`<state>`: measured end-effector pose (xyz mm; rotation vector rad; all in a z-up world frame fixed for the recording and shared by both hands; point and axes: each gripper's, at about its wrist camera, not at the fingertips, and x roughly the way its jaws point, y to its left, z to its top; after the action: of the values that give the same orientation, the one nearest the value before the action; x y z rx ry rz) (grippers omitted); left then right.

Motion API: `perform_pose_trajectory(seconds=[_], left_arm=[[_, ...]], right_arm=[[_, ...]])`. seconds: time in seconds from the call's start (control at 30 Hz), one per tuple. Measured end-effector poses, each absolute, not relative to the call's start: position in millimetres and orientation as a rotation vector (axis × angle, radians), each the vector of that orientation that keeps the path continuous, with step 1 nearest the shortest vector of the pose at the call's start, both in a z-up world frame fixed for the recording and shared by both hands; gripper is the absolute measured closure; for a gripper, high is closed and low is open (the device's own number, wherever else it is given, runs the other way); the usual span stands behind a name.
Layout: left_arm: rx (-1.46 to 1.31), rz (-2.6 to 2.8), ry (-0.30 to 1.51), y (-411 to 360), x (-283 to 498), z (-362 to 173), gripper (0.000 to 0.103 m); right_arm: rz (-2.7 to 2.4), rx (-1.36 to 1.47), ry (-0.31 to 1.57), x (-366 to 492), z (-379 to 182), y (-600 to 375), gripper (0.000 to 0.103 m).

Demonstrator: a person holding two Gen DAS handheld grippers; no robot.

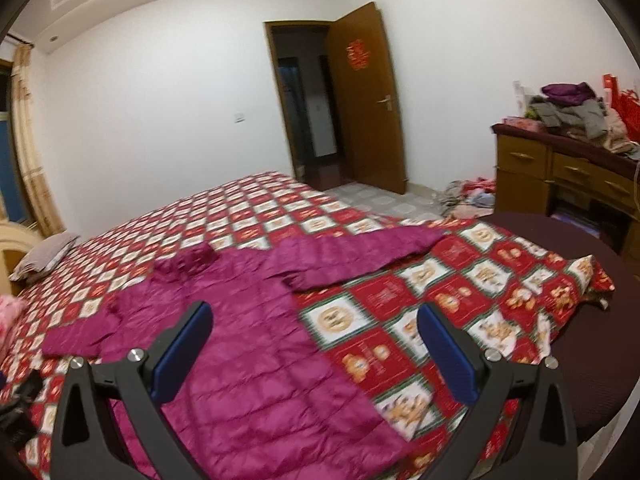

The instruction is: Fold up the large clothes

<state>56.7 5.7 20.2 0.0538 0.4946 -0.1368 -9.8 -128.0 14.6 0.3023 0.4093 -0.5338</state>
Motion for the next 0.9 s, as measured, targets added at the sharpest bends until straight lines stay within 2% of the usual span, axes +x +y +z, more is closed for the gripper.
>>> perform_pose_trajectory(seconds=[0.2,0.37,0.47,0.5,0.53,0.57,0.9], left_arm=[[0.043,-0.149,0.492,2.7,95.6,38.4,0.001],[-0.006,-0.142,0.577,15.8,142.2,29.7,0.001],[-0.008,-0.123,0.633,26.3,167.2,11.5,0.001],[-0.01,-0.114,0.654,31.2,176.5,3.0,0.001],[-0.009,-0.1,0.669,35.3,184.4,-4.8,0.001],[-0.008,-0.082,0.678,40.3,193.0,-13.2,0.001],[0.023,0.054,0.698,61.9,274.6,-77.8,0.001]], right_arm=[[-0.576,0.284,0.358,0.9,32.2,-160.2,0.0],[-0.6,0.378,0.419,28.7,29.7,-235.3,0.0],[-0.631,0.498,0.491,50.6,8.6,-303.1,0.002],[-0.623,0.539,0.498,53.6,0.9,-318.3,0.006],[-0.603,0.609,0.513,60.6,-13.5,-343.9,0.015],[-0.598,0.641,0.527,65.0,-22.6,-356.9,0.017],[-0.712,0.691,0.707,152.9,-95.2,-443.6,0.019]])
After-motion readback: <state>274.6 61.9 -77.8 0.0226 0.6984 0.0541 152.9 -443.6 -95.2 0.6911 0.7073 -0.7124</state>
